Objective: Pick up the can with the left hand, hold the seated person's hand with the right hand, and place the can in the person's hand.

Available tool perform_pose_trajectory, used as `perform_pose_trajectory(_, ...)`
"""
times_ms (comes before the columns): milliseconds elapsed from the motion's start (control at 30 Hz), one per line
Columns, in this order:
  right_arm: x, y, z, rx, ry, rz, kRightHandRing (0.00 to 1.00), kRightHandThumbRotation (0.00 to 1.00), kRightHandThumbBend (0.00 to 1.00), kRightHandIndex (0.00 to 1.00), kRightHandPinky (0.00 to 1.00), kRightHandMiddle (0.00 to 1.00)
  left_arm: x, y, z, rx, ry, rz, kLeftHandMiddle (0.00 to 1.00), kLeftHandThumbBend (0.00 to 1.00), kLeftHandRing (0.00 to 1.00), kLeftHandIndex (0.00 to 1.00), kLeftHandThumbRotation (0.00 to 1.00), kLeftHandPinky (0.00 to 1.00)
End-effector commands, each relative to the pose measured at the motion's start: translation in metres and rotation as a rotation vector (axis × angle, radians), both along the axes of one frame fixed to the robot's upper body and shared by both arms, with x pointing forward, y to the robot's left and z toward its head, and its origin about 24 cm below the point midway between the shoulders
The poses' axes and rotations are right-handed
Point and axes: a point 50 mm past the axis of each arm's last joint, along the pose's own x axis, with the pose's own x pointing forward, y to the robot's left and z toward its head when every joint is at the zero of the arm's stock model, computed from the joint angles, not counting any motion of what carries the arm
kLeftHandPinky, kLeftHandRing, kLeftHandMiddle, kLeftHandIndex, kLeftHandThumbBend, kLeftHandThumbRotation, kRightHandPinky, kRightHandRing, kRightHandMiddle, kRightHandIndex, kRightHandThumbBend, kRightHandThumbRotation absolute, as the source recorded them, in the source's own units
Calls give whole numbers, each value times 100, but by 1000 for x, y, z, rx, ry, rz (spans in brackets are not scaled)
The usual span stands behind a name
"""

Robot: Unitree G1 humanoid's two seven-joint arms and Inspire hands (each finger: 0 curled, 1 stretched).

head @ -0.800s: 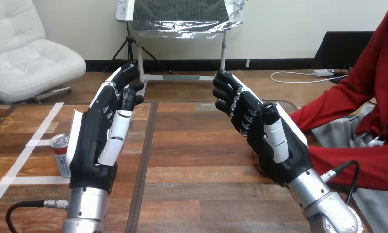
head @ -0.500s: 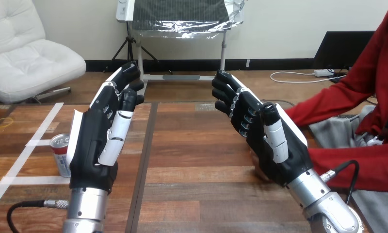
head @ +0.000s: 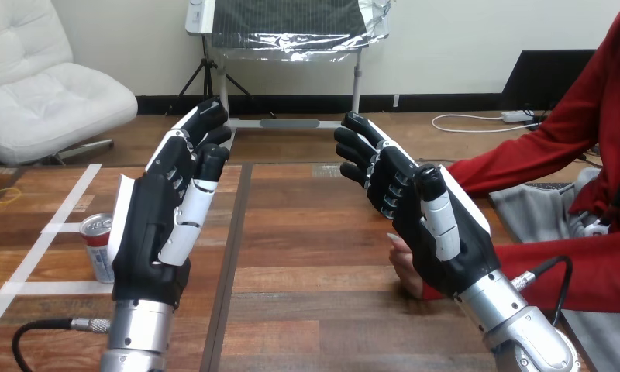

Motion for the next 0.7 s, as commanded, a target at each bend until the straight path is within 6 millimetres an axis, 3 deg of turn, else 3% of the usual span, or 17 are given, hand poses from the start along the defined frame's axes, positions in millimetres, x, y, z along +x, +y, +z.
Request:
perform_pose_trajectory(0, 6, 1, 14, 36, -60, -13, 96, 100, 90, 95, 95, 95, 9, -1, 13, -6, -61, -6, 86, 58, 84, 82, 77, 82)
perform_pose_trajectory(367, 7, 0, 15, 36, -62, -13, 95, 100, 89, 95, 94, 94, 11, 2, 13, 60, -49, 6, 87, 60, 86, 84, 77, 83)
perform_pose_trajectory(667, 7, 0, 14, 33, -64, -12, 95, 100, 89, 95, 93, 93, 19, 9, 20, 138, -44, 50, 89, 73, 88, 86, 77, 83)
